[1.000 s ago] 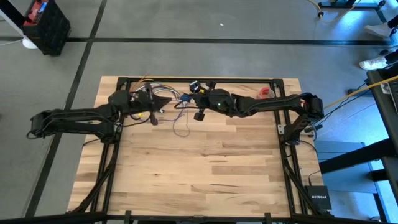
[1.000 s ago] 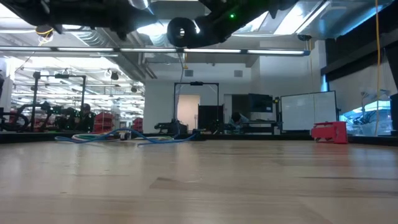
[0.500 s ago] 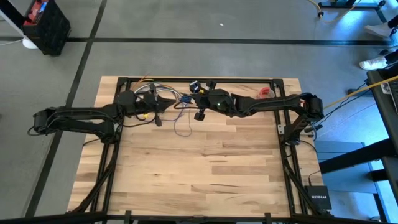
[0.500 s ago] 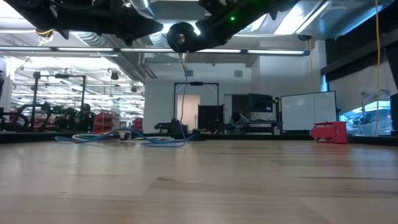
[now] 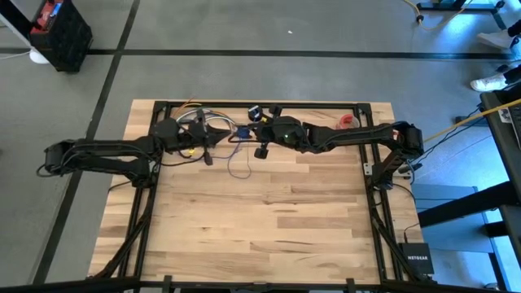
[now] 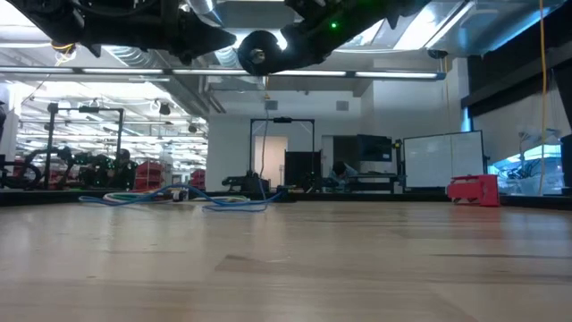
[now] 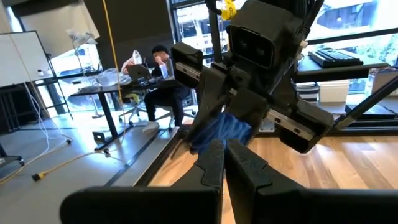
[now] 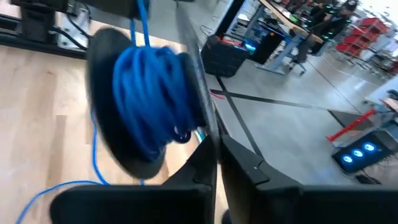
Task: Coil cords
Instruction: Coil the blue wire onto the black spool
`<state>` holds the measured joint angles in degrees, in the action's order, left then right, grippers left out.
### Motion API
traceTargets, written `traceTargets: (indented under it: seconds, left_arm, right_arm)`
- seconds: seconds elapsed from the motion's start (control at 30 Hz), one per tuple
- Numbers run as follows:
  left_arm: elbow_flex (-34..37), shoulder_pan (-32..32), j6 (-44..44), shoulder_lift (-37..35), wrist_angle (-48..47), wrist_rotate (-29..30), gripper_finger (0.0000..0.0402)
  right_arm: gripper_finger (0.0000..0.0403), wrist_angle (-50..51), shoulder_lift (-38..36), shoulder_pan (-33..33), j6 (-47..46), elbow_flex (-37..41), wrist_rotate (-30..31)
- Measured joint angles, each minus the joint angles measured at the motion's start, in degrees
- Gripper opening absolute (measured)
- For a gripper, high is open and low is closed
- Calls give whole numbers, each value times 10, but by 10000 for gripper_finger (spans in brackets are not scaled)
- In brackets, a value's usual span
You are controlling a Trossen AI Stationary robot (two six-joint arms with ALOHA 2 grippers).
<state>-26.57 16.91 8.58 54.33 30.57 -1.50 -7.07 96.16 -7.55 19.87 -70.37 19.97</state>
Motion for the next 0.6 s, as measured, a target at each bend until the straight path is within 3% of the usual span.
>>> traceTargets:
  seconds: [0.17, 0.3, 0.6]
  left_arm:
    - [0, 0, 1, 10, 2, 0, 1]
    - [0, 0, 2, 17, 13, 1, 1]
    - [0, 0, 2, 14, 17, 1, 1]
  right_arm:
    - [34, -2, 0, 0, 1, 0, -15]
    - [8, 1, 0, 0, 19, 0, -16]
    - [5, 2, 0, 0, 21, 0, 0]
